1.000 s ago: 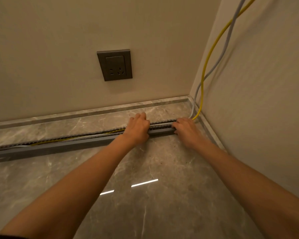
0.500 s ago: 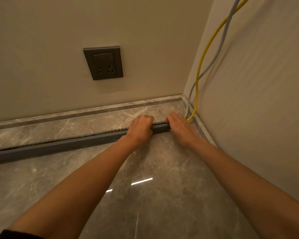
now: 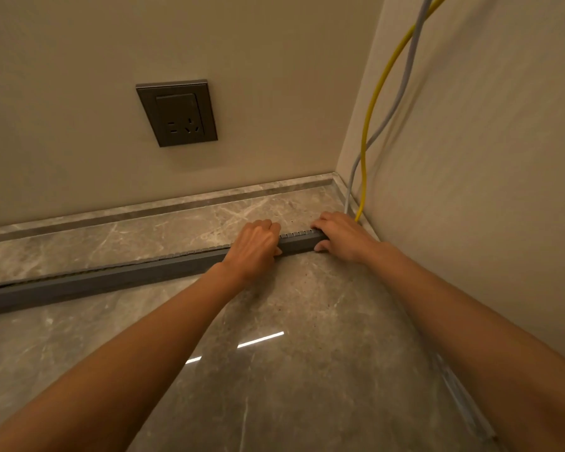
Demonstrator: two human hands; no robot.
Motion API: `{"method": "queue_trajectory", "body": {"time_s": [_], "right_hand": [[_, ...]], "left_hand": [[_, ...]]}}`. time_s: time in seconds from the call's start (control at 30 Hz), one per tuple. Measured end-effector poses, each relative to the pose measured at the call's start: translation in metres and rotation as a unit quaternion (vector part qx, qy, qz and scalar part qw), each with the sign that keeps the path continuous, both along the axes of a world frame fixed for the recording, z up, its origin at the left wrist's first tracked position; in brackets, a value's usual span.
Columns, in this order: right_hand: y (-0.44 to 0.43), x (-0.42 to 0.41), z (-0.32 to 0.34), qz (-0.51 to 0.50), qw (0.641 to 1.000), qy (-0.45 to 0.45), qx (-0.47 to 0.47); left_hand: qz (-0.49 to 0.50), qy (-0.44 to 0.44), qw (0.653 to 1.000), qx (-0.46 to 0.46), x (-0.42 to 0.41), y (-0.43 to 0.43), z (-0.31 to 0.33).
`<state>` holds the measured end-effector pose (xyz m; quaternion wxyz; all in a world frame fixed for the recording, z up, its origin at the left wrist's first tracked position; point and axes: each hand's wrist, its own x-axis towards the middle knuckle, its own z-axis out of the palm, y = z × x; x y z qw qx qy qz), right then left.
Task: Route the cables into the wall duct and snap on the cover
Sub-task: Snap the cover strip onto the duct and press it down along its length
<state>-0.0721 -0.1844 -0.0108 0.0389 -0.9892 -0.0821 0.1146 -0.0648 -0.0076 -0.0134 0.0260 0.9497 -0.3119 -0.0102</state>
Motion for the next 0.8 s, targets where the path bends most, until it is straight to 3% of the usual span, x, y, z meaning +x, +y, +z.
{"method": "queue_trajectory", "body": {"time_s": [0.27, 0.57, 0.8], "right_hand": [[-0.003, -0.005, -0.002, 0.012, 1.0, -0.006, 0.011], [-0.002, -0.01, -0.006, 0.032, 0.999, -0.038, -0.016], [-0.005, -0.01, -0.005, 0.042, 0.999, -0.015, -0.014]], "left_hand": [[-0.062, -0.063, 0.994, 0.057, -0.004, -0.004, 0.0], [-0.028, -0.093, 0.991, 0.094, -0.016, -0.012, -0.007], [-0.097, -0.127, 0.979, 0.129, -0.014, -0.017, -0.005]]}}
